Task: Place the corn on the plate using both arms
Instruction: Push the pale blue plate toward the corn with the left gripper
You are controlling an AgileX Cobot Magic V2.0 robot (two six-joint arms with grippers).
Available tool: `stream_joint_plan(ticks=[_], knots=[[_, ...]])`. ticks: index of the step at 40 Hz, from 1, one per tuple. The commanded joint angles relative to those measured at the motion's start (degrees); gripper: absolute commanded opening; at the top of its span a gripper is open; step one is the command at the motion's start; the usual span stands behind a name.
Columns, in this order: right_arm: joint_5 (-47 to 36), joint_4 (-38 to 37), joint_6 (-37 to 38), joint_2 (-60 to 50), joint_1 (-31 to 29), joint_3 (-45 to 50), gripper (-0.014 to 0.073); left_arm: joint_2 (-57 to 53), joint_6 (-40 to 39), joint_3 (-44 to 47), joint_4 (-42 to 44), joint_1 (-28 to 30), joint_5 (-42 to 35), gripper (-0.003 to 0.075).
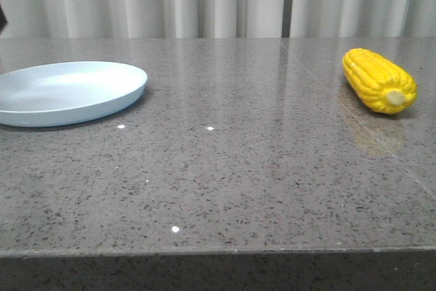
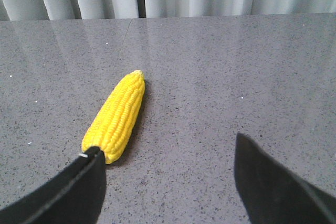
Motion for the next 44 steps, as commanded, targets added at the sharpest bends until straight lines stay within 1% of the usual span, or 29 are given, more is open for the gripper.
stream_joint_plan(ticks=[1, 5, 8, 14, 25, 27, 30, 33, 34, 36, 40, 44], knots=[[-5.08, -0.15, -0.21, 0.81, -0.32, -2.14, 0.0539, 3.00, -0.26, -4.12, -0.15, -0.91, -1.23, 0.0523], [-5.08, -0.15, -0.21, 0.81, -0.32, -2.14, 0.0539, 6.17, -0.26, -4.67, -0.15, -1.12, -1.35, 0.0426], [-5.08, -0.15, -0.21, 0.81, -0.32, -2.14, 0.0539, 7.88, -0.26, -4.67, -0.15, -1.01, -1.35, 0.0379], [-5.08, -0.15, -0.21, 0.81, -0.32, -2.14, 0.0539, 10.57, -0.26, -4.67, -0.15, -0.54, -1.61, 0.0370], [-5.08, -0.15, -0.21, 0.81, -0.32, -2.14, 0.0539, 11.95, -0.26, -4.67, -0.68, -0.54, -1.49, 0.0360], [-5.08, -0.15, -0.21, 0.81, -0.32, -2.14, 0.0539, 11.95, -0.26, -4.67, -0.68, -0.54, -1.49, 0.0328], [-5.08, -0.15, -0.21, 0.81, -0.32, -2.14, 0.0539, 11.95, -0.26, -4.67, -0.68, -0.54, -1.49, 0.0236], [-5.08, -0.15, -0.21, 0.81, -0.32, -2.14, 0.0539, 11.95, -0.26, -4.67, -0.68, -0.54, -1.60, 0.0111], [-5.08, -0.15, -0.21, 0.81, -0.32, -2.14, 0.0539, 11.95, -0.26, -4.67, -0.68, -0.54, -1.61, 0.0058], [-5.08, -0.15, -0.21, 0.81, -0.32, -2.14, 0.0539, 11.95, -0.26, -4.67, -0.68, -0.54, -1.61, -0.0017], [-5.08, -0.15, -0.21, 0.81, -0.32, -2.14, 0.0539, 11.82, -0.26, -4.96, -1.89, -0.54, -1.50, -0.0020], [-5.08, -0.15, -0.21, 0.81, -0.32, -2.14, 0.0539, 11.72, -0.26, -6.89, -7.14, -0.76, -0.19, -0.0020]])
